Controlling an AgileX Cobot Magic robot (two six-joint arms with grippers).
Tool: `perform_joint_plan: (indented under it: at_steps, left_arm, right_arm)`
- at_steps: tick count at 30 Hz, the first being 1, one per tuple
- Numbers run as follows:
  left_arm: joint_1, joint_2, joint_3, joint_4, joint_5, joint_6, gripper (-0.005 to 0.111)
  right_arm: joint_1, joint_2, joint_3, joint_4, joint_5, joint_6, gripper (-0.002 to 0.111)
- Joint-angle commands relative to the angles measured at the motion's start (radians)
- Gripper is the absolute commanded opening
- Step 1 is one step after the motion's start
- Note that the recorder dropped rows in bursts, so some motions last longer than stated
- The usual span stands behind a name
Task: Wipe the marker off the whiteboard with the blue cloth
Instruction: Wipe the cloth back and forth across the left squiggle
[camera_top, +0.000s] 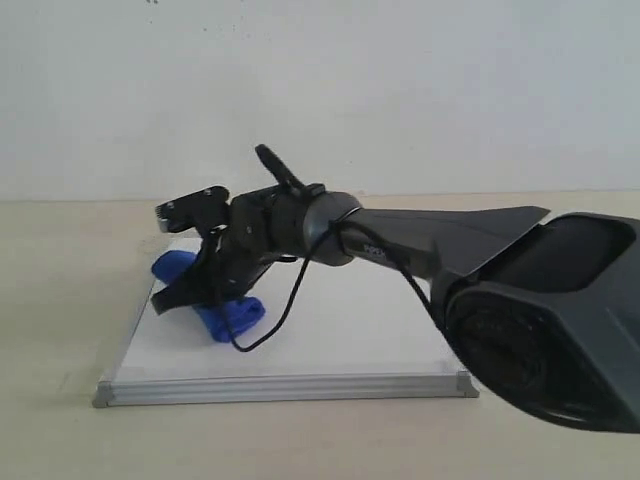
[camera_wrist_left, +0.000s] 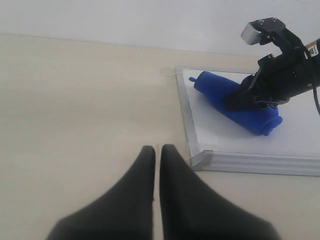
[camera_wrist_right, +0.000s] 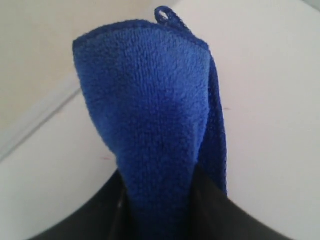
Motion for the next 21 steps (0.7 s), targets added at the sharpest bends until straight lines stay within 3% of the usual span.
perform_joint_plan:
  at_steps: [1, 8, 15, 21]
  left_arm:
    - [-0.005, -0.002, -0.001, -0.009, -0.002, -0.008, 0.004]
    - [-0.005, -0.002, -0.001, -0.009, -0.002, -0.008, 0.004]
    - [-0.005, -0.002, -0.001, -0.009, -0.002, -0.008, 0.004]
    - [-0.005, -0.002, -0.001, -0.009, -0.002, -0.008, 0.004]
  right_arm:
    - [-0.096, 0.033, 0.005, -0.127, 0.128, 0.114, -0.001]
    - [-0.064, 0.033, 0.005, -0.114, 0.097, 0.112, -0.001]
    - [0.058, 0.033, -0.029, 0.085, 0.082, -0.158, -0.001]
    - [0.018, 0.033, -0.074, 0.026, 0.097, -0.115, -0.001]
